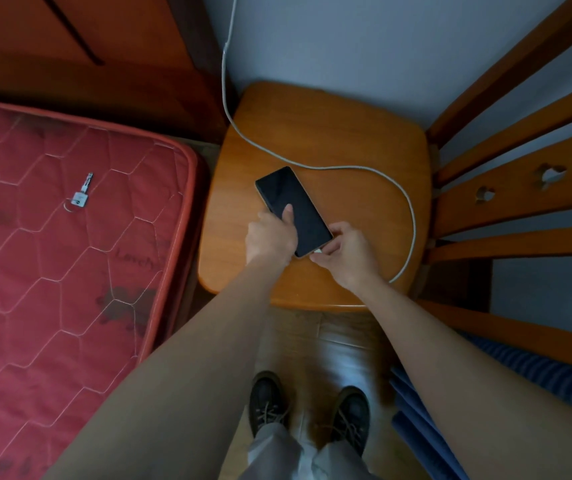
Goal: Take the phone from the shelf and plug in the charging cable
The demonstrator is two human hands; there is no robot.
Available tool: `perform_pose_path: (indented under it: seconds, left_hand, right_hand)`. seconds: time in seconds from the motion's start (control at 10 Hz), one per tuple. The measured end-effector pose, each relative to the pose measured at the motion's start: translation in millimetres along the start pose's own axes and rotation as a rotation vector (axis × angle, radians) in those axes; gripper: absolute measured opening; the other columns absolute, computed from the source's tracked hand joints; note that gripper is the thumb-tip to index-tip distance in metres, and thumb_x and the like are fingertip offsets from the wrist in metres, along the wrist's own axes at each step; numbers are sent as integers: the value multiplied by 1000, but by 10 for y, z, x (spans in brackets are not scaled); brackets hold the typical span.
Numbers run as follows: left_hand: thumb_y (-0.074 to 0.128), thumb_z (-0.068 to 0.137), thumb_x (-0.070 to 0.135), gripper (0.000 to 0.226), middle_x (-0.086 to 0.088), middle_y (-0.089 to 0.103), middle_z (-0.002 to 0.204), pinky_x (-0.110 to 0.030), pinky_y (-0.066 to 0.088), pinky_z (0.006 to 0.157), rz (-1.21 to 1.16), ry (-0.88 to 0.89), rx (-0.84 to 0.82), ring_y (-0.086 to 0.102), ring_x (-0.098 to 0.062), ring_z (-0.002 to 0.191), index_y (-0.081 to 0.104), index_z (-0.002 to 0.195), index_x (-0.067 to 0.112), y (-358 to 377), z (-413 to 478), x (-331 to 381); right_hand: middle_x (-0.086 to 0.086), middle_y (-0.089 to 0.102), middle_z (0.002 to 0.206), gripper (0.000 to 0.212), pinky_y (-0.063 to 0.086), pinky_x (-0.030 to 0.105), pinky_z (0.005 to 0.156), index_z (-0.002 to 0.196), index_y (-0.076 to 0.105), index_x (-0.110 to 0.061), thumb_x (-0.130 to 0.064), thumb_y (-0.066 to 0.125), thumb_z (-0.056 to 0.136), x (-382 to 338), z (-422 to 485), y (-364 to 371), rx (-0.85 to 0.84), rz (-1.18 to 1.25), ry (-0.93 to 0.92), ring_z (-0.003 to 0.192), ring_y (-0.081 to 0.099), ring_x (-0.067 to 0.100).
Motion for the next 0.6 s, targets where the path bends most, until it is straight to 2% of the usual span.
perform_pose_path:
  seconds: [0.1, 0.2, 0.3, 0.4, 0.5, 0.6]
  left_hand:
    - [38, 110, 56, 61, -28, 71, 124, -54, 65, 93, 147, 53, 12, 75, -48, 107, 54, 133, 2, -21, -17, 55]
    - [40, 110, 55, 58, -26, 71, 122, -54, 65, 92, 219, 101, 37, 76, -47, 105, 56, 132, 3, -34, -29, 71]
    - [43, 110, 53, 54, -25, 71, 122, -53, 65, 91, 213, 112, 48, 76, -47, 103, 53, 131, 4, -49, -62, 66]
    - [55, 106, 49, 45, -22, 71, 123, -47, 59, 85, 133, 122, 81, 73, -45, 109, 49, 122, 8, -142, -195, 71]
    - [57, 101, 60, 40, 0, 70, 98, -41, 50, 79, -231, 333, 172, 69, -23, 90, 54, 105, 20, -466, -518, 328]
    - [37, 94, 69, 54, 4, 69, 98, -39, 56, 90, -778, 492, 186, 71, -28, 102, 63, 103, 23, -943, -958, 668]
  right_hand:
    - [-15, 61, 59, 50, 34, 8, 49, 99, 52, -28, -19, 90, 69, 22, -3, -20, 87, 7, -4, 54, 54, -8]
    - [-11, 58, 62, 53, 33, 10, 46, 88, 45, -33, -16, 90, 67, 4, -18, -22, 139, 25, -36, 53, 56, -4]
    - [2, 55, 86, 49, 43, 24, 58, 89, 50, -25, -19, 92, 64, -45, -38, -42, 166, -20, -78, 71, 55, 14]
    - [6, 52, 105, 49, 50, 35, 79, 105, 58, -19, -32, 89, 69, -98, -118, -98, 142, -22, -36, 92, 57, 22]
    - [-1, 56, 120, 51, 48, 33, 91, 126, 56, -19, -46, 72, 85, -426, -209, -448, 188, 295, -106, 109, 56, 12]
    - [5, 59, 125, 54, 46, 23, 94, 134, 49, -7, -41, 58, 93, -1000, -448, -1056, 283, 693, -371, 112, 59, 6]
Point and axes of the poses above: each hand's wrist, its own z-axis towards the middle knuckle, its own y-axis out of the palm, x = y × z, the point moved 9 cm from there along z, towards the middle knuckle
